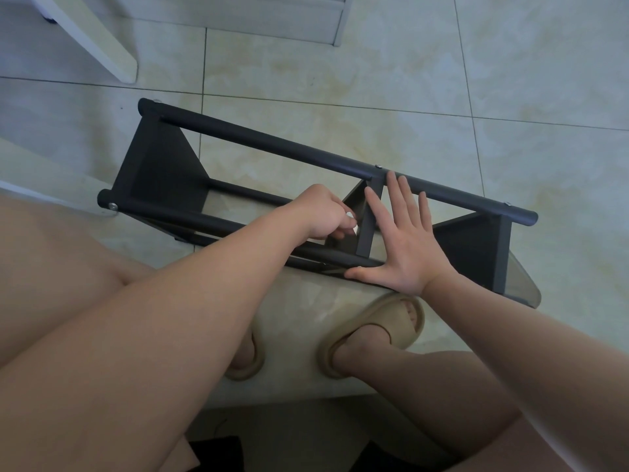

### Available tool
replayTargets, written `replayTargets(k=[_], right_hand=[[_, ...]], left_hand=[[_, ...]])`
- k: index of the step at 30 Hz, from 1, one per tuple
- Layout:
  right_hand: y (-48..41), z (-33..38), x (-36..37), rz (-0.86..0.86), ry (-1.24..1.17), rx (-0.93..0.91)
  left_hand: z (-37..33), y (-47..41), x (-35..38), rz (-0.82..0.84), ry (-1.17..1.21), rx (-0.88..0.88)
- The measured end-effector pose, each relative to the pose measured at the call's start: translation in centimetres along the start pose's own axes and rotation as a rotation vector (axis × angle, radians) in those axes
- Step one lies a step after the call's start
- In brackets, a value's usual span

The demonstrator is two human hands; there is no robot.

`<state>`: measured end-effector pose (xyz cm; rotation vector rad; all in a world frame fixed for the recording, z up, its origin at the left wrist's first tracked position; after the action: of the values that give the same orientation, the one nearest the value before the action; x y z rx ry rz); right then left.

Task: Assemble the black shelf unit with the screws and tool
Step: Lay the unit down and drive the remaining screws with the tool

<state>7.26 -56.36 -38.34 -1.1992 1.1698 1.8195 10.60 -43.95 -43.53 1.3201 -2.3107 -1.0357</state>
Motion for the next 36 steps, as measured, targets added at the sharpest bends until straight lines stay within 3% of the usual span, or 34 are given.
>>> replayTargets(k=[36], right_hand=[[0.0,0.1,0.0,0.002,0.007,0.001]], left_hand=[[0.3,0.1,1.3,0.126,-0.014,-0.084]])
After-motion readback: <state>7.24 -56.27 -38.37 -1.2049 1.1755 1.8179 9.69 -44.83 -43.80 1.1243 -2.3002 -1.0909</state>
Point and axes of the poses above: each hand's wrist, its own y-axis away from the middle knuckle, its own x-axis out of the palm, z = x × y, the point moved 10 cm from there along -y, towards the middle knuckle, and after that the axes turned 4 degrees about z, right-handed, at the moved point
